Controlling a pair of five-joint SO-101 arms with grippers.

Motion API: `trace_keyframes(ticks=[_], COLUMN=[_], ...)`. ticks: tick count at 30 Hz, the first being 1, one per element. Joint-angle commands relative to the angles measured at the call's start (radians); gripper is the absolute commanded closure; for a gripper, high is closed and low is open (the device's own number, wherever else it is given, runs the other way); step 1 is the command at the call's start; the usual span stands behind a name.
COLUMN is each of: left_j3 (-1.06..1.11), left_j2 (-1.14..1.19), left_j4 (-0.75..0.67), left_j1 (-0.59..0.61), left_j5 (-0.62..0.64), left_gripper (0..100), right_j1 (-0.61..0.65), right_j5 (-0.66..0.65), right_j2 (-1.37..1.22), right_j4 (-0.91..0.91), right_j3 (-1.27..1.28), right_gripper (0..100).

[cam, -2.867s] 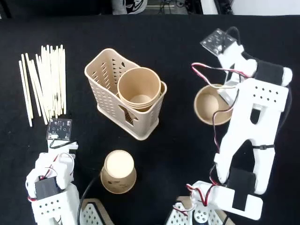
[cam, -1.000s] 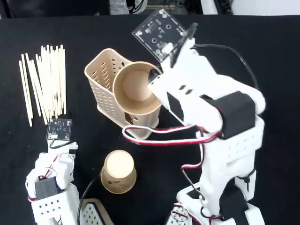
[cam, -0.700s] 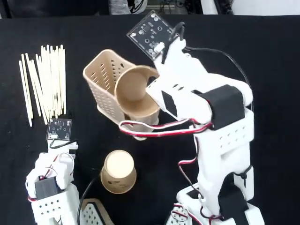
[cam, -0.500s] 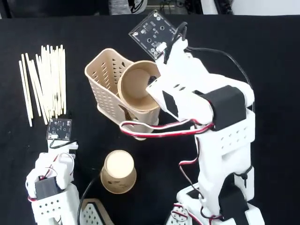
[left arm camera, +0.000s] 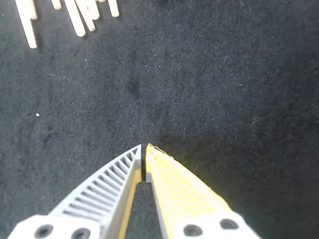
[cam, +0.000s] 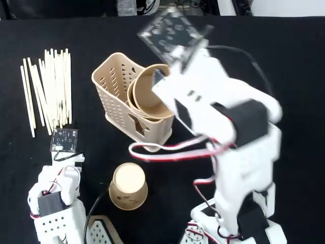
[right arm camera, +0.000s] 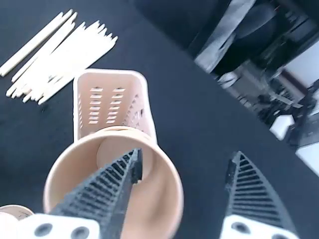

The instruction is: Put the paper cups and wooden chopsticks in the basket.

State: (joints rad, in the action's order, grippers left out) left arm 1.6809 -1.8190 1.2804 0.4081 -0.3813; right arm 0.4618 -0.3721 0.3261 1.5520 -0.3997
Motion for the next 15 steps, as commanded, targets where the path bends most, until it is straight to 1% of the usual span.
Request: trace_keyframes(ticks=[1, 4, 9, 12, 15], left_j3=[0.018, 0.018, 0.018, 0.018, 0.018], left_j2=[-0.002, -0.002, -0.002, -0.002, -0.002], left_j4=[0.005, 0.005, 0.005, 0.005, 0.005], left_j1=[-0.004, -0.004, -0.004, -0.004, -0.004], left_j5=[-0.005, -0.005, -0.005, -0.005, -0.005], left_gripper=[97, 97, 97, 97, 97], right_j1=[0.023, 0.060, 0.110, 0.109, 0.112], right_j5=[0.009, 0.009, 0.008, 0.003, 0.002], right_j2=[0.002, 0.008, 0.010, 0.025, 0.071], right_j4=[-0.206, -0.319, -0.321, -0.253, -0.121], right_j3=[0.183, 0.271, 0.277, 0.208, 0.097], right_gripper=[71.6, 71.7, 71.7, 71.7, 71.7])
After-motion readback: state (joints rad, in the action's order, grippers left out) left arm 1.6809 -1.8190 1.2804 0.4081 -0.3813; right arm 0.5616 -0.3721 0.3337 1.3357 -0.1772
